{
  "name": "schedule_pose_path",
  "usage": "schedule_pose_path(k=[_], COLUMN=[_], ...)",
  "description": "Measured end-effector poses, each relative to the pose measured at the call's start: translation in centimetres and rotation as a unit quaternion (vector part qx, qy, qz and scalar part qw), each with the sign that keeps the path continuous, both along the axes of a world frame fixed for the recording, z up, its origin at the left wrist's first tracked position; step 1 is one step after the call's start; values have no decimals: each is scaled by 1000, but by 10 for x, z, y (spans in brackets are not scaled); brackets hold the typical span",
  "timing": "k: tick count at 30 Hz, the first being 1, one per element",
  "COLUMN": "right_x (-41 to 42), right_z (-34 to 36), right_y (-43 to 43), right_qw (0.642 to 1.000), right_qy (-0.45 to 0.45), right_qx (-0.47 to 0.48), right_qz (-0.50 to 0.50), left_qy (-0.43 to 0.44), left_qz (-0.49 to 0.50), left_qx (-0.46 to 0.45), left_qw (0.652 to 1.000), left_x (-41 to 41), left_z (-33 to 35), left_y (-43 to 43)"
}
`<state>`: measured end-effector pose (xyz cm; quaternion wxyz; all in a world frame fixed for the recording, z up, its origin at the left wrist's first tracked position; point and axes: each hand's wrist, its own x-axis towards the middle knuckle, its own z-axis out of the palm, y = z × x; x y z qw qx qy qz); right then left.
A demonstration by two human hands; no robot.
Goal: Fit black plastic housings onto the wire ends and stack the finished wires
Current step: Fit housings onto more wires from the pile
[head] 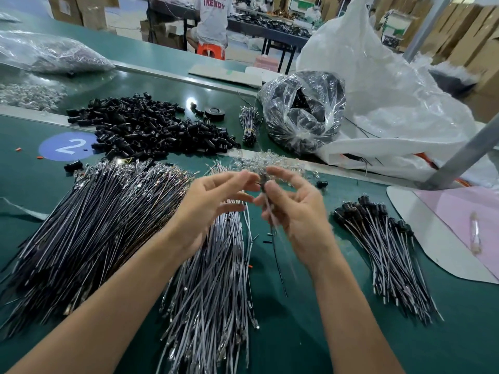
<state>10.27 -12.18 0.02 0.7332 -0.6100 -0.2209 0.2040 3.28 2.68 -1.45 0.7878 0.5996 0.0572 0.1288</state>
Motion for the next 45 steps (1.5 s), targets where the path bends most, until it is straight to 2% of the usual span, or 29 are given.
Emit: schedule_pose_path(k=[3,9,13,16,23,27,33,45], right_x=[-6,-7,-8,-9,-10,-10,-11,-10], right_z=[-8,-10,-10,-9,-12,-12,-12,-16], right_y=[9,11,12,12,15,15,15,16], right_qw=[998,996,993,995,998,998,998,994], right_qy=[-39,-64,-85,-78,-59,-52,-64,-94], right_qx=[-53,-63,-84,-64,-6,1,-13,-43], right_qz=[-10,2,2,-3,-20,-18,-25,-45], left_qy=[16,-22,-51,-63,-56,-72,-68,-91], left_qz=[-13,35,80,97,73,84,135,112], left_qx=[30,-66,-37,-12,-19,-53,-74,-80], left_qw=[999,997,995,993,996,992,986,986], left_x=[0,1,1,2,0,-1,-1,-3], left_z=[-3,-3,-2,-3,-4,-2,-1,0], left_y=[-2,2,-1,-5,-14,-11,-6,-9])
